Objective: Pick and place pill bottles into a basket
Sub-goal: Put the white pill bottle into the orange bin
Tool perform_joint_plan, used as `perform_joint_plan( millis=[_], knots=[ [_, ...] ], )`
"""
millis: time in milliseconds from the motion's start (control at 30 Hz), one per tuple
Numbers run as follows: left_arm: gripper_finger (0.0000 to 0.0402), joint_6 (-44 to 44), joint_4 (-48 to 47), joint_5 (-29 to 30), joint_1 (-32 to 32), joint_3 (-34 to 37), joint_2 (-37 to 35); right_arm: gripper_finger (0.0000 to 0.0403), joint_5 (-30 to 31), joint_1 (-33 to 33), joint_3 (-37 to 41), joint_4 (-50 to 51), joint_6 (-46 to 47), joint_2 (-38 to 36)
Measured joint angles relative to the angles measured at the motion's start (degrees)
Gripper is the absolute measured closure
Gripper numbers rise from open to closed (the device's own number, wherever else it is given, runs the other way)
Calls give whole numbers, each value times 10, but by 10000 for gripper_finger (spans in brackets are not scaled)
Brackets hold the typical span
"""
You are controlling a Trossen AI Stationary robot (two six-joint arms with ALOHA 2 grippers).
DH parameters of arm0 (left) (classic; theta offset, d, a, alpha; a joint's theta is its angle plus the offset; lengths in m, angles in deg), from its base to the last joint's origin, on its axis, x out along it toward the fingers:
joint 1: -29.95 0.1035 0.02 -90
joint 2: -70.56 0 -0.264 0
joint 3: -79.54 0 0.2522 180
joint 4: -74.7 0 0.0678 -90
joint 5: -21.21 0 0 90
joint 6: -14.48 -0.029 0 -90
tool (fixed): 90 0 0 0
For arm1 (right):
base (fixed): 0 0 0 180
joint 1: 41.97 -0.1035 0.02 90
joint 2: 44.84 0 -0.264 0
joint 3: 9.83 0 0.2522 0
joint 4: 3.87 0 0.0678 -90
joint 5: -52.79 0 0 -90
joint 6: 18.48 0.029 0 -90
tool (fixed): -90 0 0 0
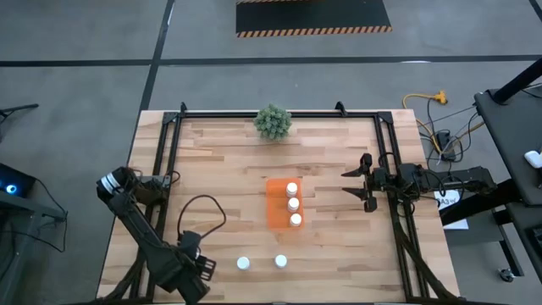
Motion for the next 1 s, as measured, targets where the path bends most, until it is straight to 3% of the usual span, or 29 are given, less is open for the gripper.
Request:
perform_joint_plan(
  millis=[200, 467, 1000],
  knots=[
    [173, 4, 11, 0, 0, 29, -25, 193, 0, 0, 0, 0, 1, 0],
    [173, 5, 101, -1, 1, 94, -67, 193, 0, 0, 0, 0, 0, 0],
    [173, -12, 195, -2, 3, 160, -73, 193, 0, 0, 0, 0, 0, 0]
  ],
)
